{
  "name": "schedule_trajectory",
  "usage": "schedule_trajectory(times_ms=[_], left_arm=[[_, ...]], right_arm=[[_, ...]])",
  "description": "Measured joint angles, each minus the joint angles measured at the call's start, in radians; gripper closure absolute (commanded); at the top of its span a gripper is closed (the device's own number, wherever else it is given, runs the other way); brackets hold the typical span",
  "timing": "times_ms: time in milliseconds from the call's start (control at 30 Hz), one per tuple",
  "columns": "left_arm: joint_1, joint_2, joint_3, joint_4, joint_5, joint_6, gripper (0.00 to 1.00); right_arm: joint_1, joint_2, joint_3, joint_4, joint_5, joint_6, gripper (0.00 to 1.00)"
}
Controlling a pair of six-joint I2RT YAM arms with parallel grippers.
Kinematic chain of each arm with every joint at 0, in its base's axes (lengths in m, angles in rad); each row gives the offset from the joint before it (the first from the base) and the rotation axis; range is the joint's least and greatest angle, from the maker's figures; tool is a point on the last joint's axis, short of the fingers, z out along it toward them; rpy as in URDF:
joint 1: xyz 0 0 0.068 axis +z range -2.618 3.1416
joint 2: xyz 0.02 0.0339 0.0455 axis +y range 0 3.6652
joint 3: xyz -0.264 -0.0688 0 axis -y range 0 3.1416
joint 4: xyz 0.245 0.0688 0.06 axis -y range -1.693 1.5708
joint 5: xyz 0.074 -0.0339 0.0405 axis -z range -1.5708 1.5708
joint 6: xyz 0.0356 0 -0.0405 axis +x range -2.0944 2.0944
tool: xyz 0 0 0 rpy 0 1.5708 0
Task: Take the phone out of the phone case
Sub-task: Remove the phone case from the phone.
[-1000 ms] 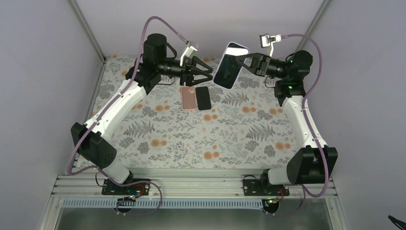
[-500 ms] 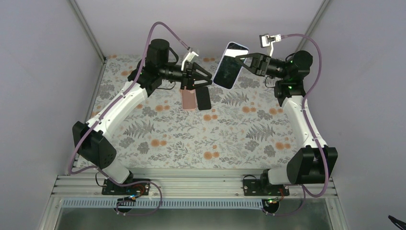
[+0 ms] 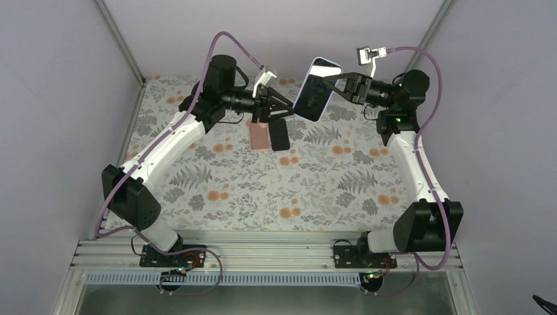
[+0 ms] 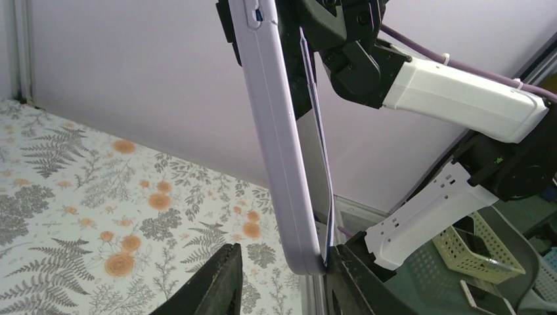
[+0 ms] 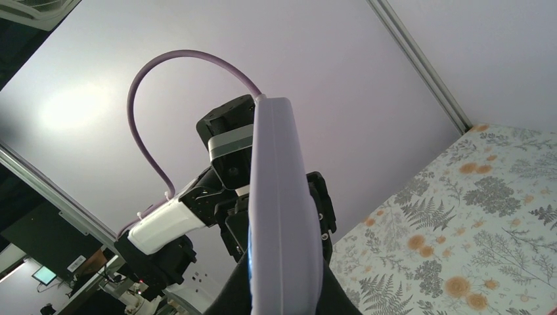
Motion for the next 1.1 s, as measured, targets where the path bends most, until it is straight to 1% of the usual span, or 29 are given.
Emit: schedule_trajectory(times_ms=[167,267,433,900,1000,1100], left_arm=[[0.0,0.0,0.0,0.0,-0.017,-0.002,0.71],[0.0,0.0,0.0,0.001,-0.021,-0.003,0.75],[0.003,0.002,-0.002,0.003,-0.024,-0.018,0.76],[0.006,0.016,-0.015,0.055,0.007,-0.053,0.79],[0.016,0.027,-0.016,0.056,-0.002,-0.064,0.79],[0.034,0.051,-0.026,0.06,-0.054,-0.075,0.8]], right_arm=[[-0.001,0.0,-0.005,0.017,0.003,0.007,0.96],[-0.004,0.0,-0.016,0.059,0.004,0.027,0.96],[-0.008,0.0,-0.053,0.147,0.008,0.098,0.96],[-0.021,0.0,-0.116,0.329,0.024,0.265,0.96],[-0.022,0.0,-0.119,0.385,0.03,0.323,0.96],[-0.014,-0.003,-0.12,0.437,0.009,0.399,0.96]])
